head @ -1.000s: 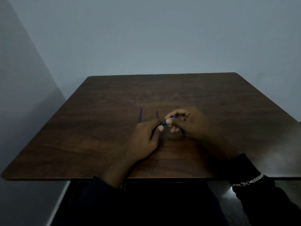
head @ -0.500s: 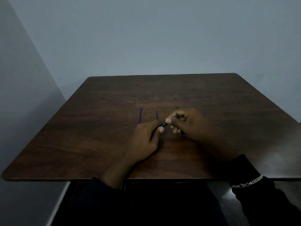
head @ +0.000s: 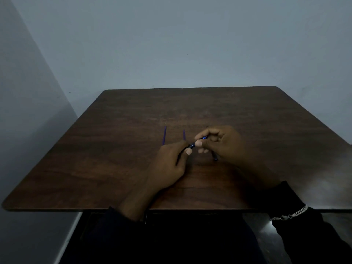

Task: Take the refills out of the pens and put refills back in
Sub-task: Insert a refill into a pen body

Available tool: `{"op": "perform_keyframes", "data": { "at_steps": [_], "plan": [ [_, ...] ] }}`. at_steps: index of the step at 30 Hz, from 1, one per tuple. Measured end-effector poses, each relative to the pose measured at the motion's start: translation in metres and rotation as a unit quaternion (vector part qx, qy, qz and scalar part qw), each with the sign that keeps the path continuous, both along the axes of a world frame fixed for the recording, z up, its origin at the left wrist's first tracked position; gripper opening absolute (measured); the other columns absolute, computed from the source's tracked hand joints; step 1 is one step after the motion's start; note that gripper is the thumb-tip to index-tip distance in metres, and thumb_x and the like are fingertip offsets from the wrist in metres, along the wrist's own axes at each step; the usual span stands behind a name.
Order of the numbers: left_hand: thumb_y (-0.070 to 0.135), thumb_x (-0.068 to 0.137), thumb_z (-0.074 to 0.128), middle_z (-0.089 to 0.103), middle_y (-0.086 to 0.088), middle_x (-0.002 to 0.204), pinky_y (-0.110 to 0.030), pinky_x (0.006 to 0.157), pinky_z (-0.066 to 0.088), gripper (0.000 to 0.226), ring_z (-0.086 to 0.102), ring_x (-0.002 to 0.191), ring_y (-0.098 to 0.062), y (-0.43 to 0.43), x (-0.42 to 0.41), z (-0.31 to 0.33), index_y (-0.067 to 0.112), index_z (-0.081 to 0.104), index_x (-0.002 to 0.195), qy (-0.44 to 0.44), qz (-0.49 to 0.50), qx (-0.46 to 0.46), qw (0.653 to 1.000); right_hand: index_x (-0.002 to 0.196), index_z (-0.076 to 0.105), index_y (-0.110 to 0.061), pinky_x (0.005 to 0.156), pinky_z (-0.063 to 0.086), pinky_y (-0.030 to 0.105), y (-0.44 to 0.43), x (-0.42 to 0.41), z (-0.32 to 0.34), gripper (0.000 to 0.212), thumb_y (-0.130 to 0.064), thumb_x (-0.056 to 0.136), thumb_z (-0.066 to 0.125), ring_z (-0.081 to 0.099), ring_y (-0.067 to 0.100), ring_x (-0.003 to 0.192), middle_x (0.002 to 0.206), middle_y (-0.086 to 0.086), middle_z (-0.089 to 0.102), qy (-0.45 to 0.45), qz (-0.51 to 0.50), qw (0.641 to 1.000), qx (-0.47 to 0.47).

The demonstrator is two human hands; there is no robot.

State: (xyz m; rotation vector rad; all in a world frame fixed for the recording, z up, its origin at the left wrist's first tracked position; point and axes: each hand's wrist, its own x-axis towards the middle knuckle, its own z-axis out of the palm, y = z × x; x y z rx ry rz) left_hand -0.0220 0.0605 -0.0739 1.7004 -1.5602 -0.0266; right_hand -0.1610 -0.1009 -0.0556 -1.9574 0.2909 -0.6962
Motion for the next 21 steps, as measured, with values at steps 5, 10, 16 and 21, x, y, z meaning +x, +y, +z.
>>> {"op": "perform_keyframes", "data": {
  "at_steps": [5,10,16,21],
  "plan": [
    [0.023,0.107,0.052,0.052,0.014,0.069,-0.019,0.058,0.036,0.023,0.051,0.059,-0.004,0.0006,-0.0007,-0.0003,0.016,0.060,0.086,0.001,-0.012,0.010,1.000,0.070,0.068,-0.025,0.044,0.051,0.017,0.0071,-0.0006,0.0036,0.044,-0.064,0.089,0.061,0.068,0.006,0.047,0.063,-0.012,0.072,0.064,-0.066,0.993,-0.079],
    [0.016,0.107,0.055,0.060,0.006,0.073,-0.027,0.060,0.042,0.020,0.058,0.063,-0.009,0.0011,-0.0017,0.0025,0.026,0.057,0.089,0.007,-0.003,-0.015,1.000,0.085,0.073,-0.026,0.050,0.048,0.009,0.0061,-0.0036,0.0050,0.035,-0.060,0.086,0.068,0.070,0.002,0.056,0.073,-0.014,0.075,0.011,-0.051,0.997,-0.064],
    [0.021,0.105,0.053,0.053,0.015,0.068,-0.028,0.060,0.039,0.020,0.053,0.062,0.001,0.0014,-0.0029,0.0027,0.024,0.055,0.086,0.001,0.000,-0.006,1.000,0.092,0.077,-0.028,0.049,0.047,0.011,0.0001,-0.0021,-0.0025,0.011,-0.019,0.088,0.080,0.069,0.000,0.056,0.072,-0.003,0.078,-0.005,-0.002,1.000,-0.020],
    [0.015,0.107,0.056,0.054,0.014,0.071,-0.023,0.062,0.037,0.017,0.051,0.063,0.001,0.0022,-0.0034,0.0023,0.013,0.062,0.092,-0.010,-0.010,0.006,1.000,0.076,0.068,-0.031,0.045,0.048,0.013,0.0064,-0.0028,0.0009,0.040,-0.068,0.090,0.058,0.068,0.004,0.050,0.067,-0.014,0.073,0.042,-0.068,0.991,-0.109]
  ]
}}
